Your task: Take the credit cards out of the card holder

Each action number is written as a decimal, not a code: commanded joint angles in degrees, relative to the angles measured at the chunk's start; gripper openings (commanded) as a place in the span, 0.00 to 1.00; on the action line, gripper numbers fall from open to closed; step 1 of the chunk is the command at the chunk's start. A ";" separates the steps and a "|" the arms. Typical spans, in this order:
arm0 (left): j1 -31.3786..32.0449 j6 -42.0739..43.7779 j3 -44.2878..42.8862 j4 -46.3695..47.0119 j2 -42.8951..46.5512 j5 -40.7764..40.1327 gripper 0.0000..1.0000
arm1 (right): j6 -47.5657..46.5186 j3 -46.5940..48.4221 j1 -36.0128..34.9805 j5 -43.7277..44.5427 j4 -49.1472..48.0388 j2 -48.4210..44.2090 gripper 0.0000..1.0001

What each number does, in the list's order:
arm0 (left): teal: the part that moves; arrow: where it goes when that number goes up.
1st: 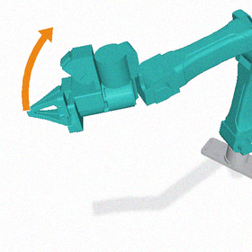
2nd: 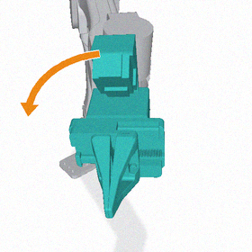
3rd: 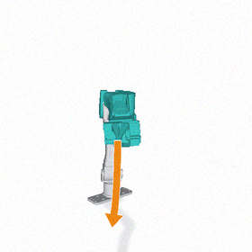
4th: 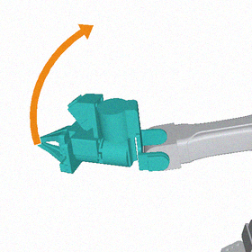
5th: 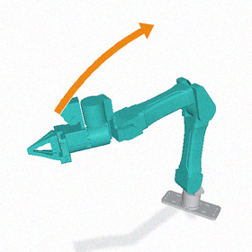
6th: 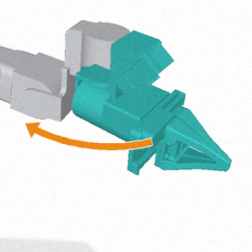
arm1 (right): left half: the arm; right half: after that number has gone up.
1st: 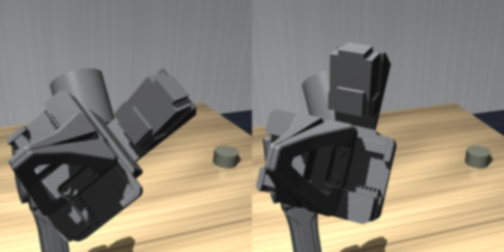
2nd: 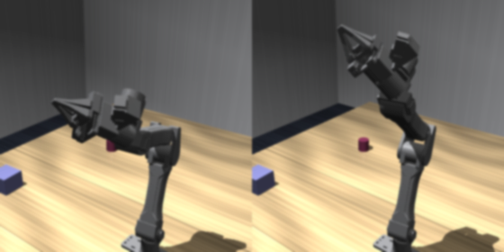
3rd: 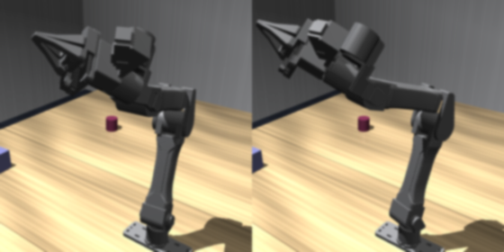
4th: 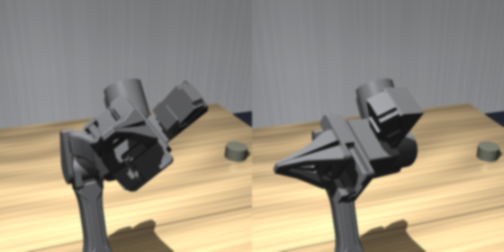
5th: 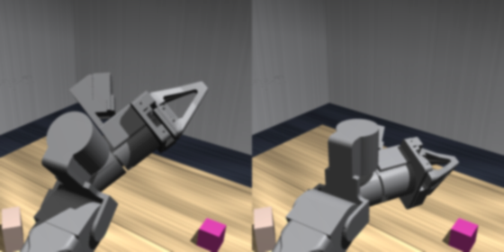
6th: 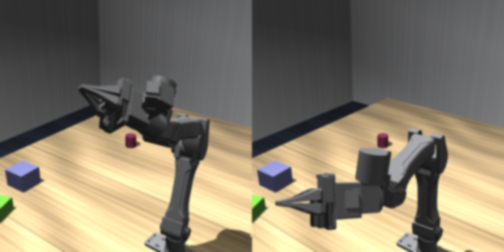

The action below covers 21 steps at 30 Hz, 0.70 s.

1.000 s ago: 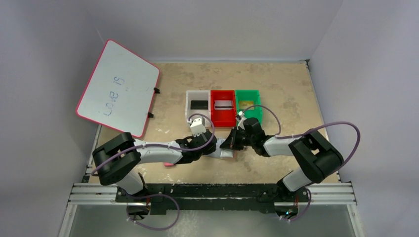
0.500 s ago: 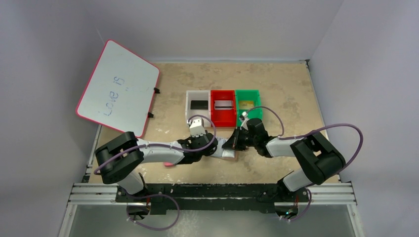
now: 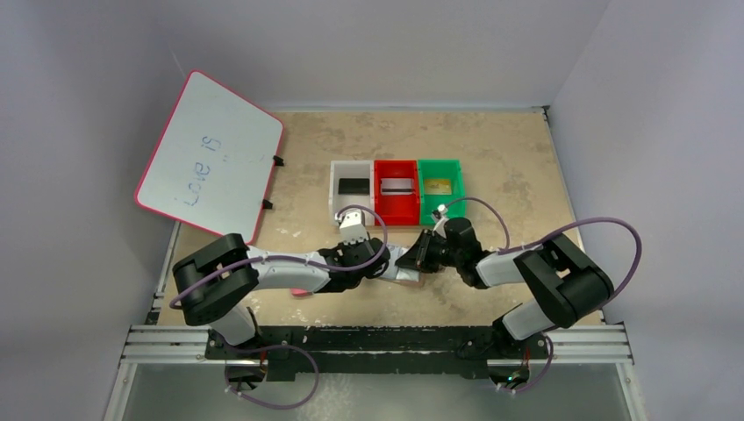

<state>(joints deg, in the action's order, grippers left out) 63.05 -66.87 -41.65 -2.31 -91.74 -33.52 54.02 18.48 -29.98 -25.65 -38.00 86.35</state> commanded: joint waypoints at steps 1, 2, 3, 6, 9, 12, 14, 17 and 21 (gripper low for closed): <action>0.81 0.05 0.08 -4.99 -2.70 1.40 0.15 | 4.90 -2.75 0.04 -1.91 -8.49 -1.05 0.18; 0.89 -0.05 -0.03 -5.15 -2.75 1.29 0.14 | 4.93 -3.15 0.03 -2.32 -9.98 -1.15 0.18; 0.98 -0.20 -0.09 -5.47 -2.78 1.07 0.13 | 5.06 -3.40 0.05 -2.96 -10.96 -1.18 0.18; 1.11 -0.68 -0.38 -6.33 -2.73 0.29 0.12 | 5.62 -3.60 0.09 -2.21 -10.56 -1.80 0.11; 1.20 -0.89 -0.49 -6.97 -2.39 -0.21 0.11 | 4.86 -3.46 0.09 -2.16 -7.67 -2.32 0.05; 1.20 -0.76 -0.45 -6.94 -2.36 -0.24 0.11 | 4.69 -3.30 0.06 -2.65 -6.97 -1.71 0.02; 1.28 -0.64 -0.51 -6.85 -2.46 -0.07 0.10 | 4.55 -3.04 0.09 -2.82 -7.43 -1.18 0.01; 1.37 -0.41 -0.45 -6.45 -2.47 0.12 0.10 | 4.97 -2.88 0.08 -2.66 -9.50 -0.31 0.09; 1.55 -0.19 -0.73 -6.55 -2.45 0.16 0.08 | 5.54 -2.53 0.05 -2.74 -11.11 0.63 0.14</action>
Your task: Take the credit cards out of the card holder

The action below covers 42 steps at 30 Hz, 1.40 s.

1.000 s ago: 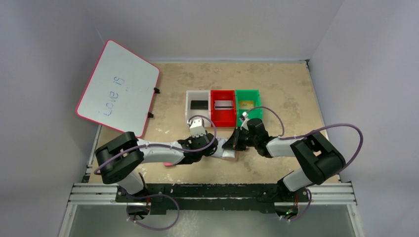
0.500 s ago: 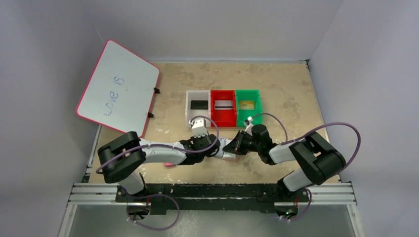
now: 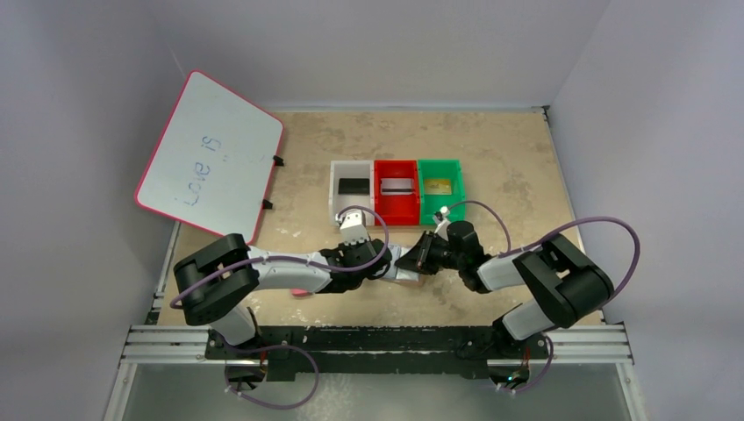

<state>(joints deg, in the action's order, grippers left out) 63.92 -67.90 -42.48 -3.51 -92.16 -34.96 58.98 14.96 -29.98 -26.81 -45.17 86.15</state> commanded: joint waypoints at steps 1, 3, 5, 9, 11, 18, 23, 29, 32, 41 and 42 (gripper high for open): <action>0.68 0.84 0.10 -5.37 -1.99 1.57 0.08 | 0.62 1.13 0.04 -1.32 -3.96 1.00 0.14; 0.68 0.76 0.16 -5.37 -2.05 1.48 0.08 | 0.74 1.21 0.07 -1.00 -3.88 1.33 0.12; 0.72 0.71 0.15 -5.37 -2.09 1.47 0.08 | 0.47 1.27 0.09 -0.81 -3.77 1.79 0.11; 0.77 0.71 0.05 -5.61 -2.14 1.27 0.07 | -0.52 1.74 0.08 0.20 -1.11 2.03 0.00; 0.77 0.54 0.07 -6.22 -2.06 0.77 0.07 | -0.20 1.08 0.14 -0.21 0.19 1.37 0.00; 0.77 -0.61 0.46 -7.56 -1.87 -0.46 0.05 | -4.65 1.67 0.89 3.16 10.25 -3.66 0.00; 0.77 -0.62 0.48 -7.83 -1.68 -0.70 0.05 | -7.20 1.61 2.90 1.03 12.84 -5.39 0.00; 0.77 -0.57 0.71 -7.77 -0.82 -1.01 0.05 | -9.28 2.06 4.62 0.33 15.25 -5.55 0.00; 0.77 -0.55 0.74 -7.81 0.01 -1.14 0.06 | -9.72 2.50 5.02 1.20 16.84 -5.76 0.00; 1.26 2.89 -1.52 -5.67 7.62 -1.73 0.30 | -10.90 3.71 5.16 0.38 17.13 -4.15 0.00; 1.29 3.68 -2.35 -5.46 7.98 -1.51 0.31 | -10.90 3.68 5.19 0.43 17.03 -3.88 0.00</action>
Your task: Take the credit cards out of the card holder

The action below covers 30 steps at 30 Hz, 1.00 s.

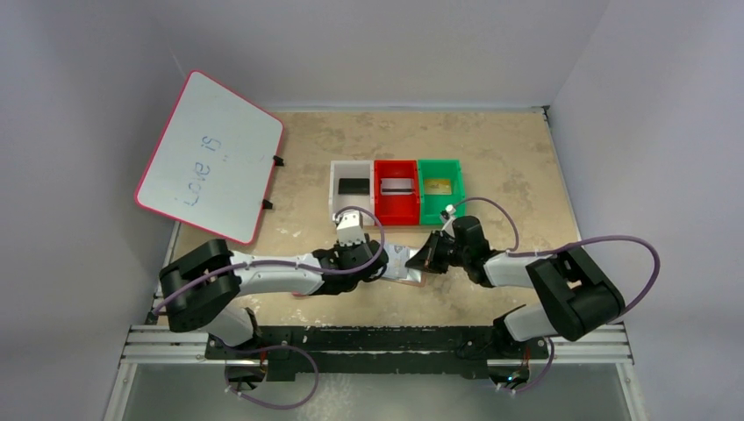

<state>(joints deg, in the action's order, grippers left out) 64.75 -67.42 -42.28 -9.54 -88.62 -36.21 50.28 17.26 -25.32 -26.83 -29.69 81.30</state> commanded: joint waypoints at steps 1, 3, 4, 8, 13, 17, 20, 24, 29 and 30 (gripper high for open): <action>0.46 4.04 -3.22 1.07 4.76 0.12 0.32 | -2.23 1.38 0.48 0.46 1.49 1.17 0.00; 0.46 6.02 -4.20 3.27 4.75 1.98 0.33 | -2.22 1.33 0.47 0.59 1.25 1.47 0.00; 0.46 6.94 -4.52 4.74 4.44 3.41 0.33 | -2.24 1.29 0.45 0.60 1.17 1.56 0.00; 0.46 8.43 -5.46 9.52 1.02 9.02 0.33 | -2.12 1.20 0.51 0.89 1.11 1.58 0.00; 0.46 7.03 -5.19 11.33 -3.91 12.09 0.29 | -2.23 1.07 0.48 1.20 1.36 1.20 0.00; 0.53 4.39 -4.96 6.68 -6.41 8.73 0.24 | -2.37 1.03 0.52 1.56 2.02 0.35 0.00; 0.73 3.32 -3.95 4.55 -6.54 6.99 0.21 | -2.39 1.03 0.49 2.22 2.79 -0.46 0.00; 1.29 3.02 -2.94 5.05 -6.49 6.82 0.19 | -2.10 0.91 0.61 2.30 2.91 -1.37 0.00; 2.07 2.78 -3.15 4.66 -7.50 6.59 0.15 | 0.64 -0.85 0.57 0.60 -1.43 -2.18 0.07; 2.24 2.74 -3.20 4.70 -7.72 6.54 0.15 | 1.72 -1.54 0.61 0.48 -3.50 -2.57 0.11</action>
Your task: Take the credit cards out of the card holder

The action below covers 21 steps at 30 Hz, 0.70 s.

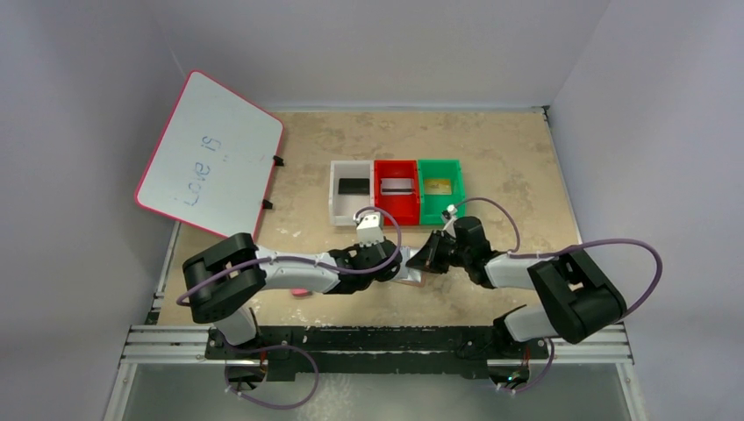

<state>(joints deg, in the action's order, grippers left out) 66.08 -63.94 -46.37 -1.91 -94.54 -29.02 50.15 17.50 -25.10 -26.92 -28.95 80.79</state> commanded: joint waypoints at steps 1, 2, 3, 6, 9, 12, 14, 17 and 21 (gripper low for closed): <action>1.03 -0.82 0.83 -2.93 -1.92 -0.70 0.14 | 2.89 -2.45 0.35 0.60 -5.68 -2.43 0.15; 1.18 -0.83 0.81 -2.92 -2.03 -0.69 0.14 | 3.80 -3.01 0.39 0.75 -6.77 -2.81 0.18; 1.31 -0.91 0.73 -2.92 -2.19 -0.69 0.14 | 4.50 -3.29 0.36 0.96 -7.53 -3.02 0.21; 1.46 -1.09 0.50 -2.92 -2.52 -0.77 0.13 | 5.32 -3.10 0.37 2.19 -8.39 -2.81 0.29; 1.67 -1.18 0.35 -3.22 -2.55 -1.00 0.12 | 6.45 -3.00 0.34 2.74 -9.40 -1.61 0.32; 1.68 -1.32 0.29 -3.90 -2.41 -1.36 0.12 | 7.53 -3.06 0.40 2.36 -13.86 1.40 0.33; 1.67 -1.44 0.26 -4.22 -2.31 -1.63 0.11 | 8.35 -3.47 0.24 1.84 -16.15 3.10 0.35; 1.68 -1.57 0.39 -4.48 -1.98 -1.88 0.11 | 8.20 -3.94 0.30 2.61 -16.65 3.80 0.36; 1.68 -1.62 0.38 -4.50 -1.80 -2.08 0.11 | 7.93 -5.06 0.27 4.79 -15.75 2.14 0.36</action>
<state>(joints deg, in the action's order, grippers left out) 67.33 -65.23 -46.39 -2.04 -95.07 -31.38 58.08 13.98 -25.06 -25.06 -43.66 84.16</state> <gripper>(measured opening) 0.114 0.362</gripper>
